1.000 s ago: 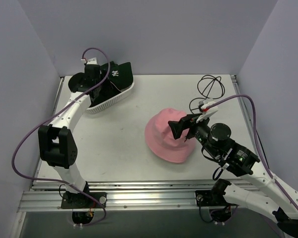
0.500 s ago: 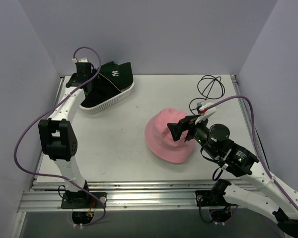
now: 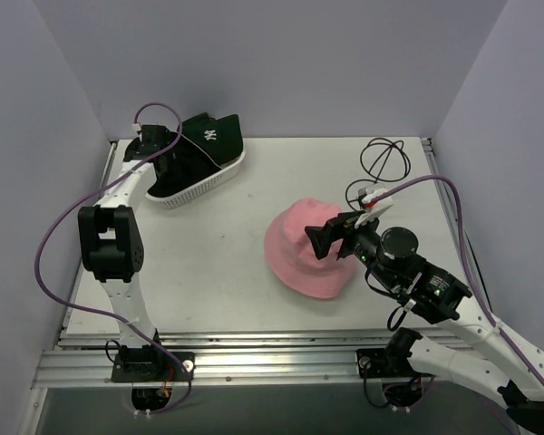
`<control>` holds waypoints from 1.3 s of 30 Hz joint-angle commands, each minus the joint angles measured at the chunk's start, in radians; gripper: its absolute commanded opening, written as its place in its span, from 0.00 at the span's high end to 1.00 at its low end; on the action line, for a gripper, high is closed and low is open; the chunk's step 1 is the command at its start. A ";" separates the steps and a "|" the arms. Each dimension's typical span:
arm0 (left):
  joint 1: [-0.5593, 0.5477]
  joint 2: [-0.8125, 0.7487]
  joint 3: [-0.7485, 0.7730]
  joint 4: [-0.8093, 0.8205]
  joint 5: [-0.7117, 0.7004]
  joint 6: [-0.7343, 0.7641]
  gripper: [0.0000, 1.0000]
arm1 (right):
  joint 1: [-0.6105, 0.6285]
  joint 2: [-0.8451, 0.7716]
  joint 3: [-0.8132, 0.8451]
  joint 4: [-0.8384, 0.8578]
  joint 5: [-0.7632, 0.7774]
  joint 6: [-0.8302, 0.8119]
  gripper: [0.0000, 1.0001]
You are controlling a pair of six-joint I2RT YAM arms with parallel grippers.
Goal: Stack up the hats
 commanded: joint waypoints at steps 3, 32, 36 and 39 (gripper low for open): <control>0.016 0.028 0.016 -0.005 0.012 0.004 0.47 | 0.011 0.000 0.001 0.039 -0.005 -0.012 0.15; -0.049 -0.183 0.090 -0.086 -0.098 0.030 0.98 | 0.011 -0.005 0.004 0.038 0.036 -0.024 0.14; -0.092 -0.242 0.102 -0.108 -0.132 0.056 0.98 | 0.010 0.010 0.009 0.050 0.056 -0.036 0.14; -0.128 -0.294 0.096 -0.121 -0.158 0.082 0.98 | 0.010 0.035 0.028 0.041 0.079 -0.041 0.14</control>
